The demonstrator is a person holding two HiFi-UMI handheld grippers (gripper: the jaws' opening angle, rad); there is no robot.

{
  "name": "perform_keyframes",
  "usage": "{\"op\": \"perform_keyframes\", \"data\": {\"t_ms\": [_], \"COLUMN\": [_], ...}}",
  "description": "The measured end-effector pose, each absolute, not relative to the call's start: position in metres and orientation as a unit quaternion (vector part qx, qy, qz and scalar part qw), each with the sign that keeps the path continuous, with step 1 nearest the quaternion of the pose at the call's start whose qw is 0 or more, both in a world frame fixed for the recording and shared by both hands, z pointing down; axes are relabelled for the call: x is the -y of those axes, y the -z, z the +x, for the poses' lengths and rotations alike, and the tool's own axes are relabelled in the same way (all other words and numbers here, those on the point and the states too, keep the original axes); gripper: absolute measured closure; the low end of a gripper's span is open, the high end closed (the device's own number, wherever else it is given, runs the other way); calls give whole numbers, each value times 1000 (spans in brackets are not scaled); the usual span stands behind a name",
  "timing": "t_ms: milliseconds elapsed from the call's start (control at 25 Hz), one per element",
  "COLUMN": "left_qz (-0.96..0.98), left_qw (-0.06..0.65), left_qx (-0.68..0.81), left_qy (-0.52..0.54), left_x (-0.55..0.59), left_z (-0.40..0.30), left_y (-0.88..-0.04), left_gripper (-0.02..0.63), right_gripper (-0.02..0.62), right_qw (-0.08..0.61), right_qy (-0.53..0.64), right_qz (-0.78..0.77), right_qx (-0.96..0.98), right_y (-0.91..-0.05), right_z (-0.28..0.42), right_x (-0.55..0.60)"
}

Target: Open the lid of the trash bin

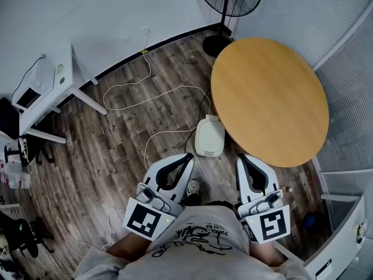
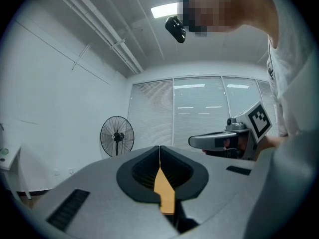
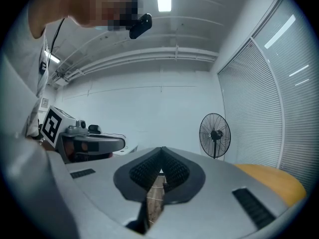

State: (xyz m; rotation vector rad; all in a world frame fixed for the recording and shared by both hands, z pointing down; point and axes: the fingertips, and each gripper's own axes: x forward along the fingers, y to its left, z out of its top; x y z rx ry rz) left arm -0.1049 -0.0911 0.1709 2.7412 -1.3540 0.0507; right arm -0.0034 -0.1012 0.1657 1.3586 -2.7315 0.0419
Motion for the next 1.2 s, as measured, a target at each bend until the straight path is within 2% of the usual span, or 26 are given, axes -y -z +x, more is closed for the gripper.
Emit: {"op": "perform_keyframes", "data": {"t_ms": [1200], "left_qz": [893], "left_qw": [32], "left_qx": [448], "left_qy": [-19], "left_x": [126], "left_z": [-43], "left_y": [-172], "left_gripper": [586], "right_gripper": [588], "right_qw": [54], "right_qy": [-5], "right_qz": [434], "right_qx": [899], "right_y": [-170], "right_z": [62], "right_x": [137]}}
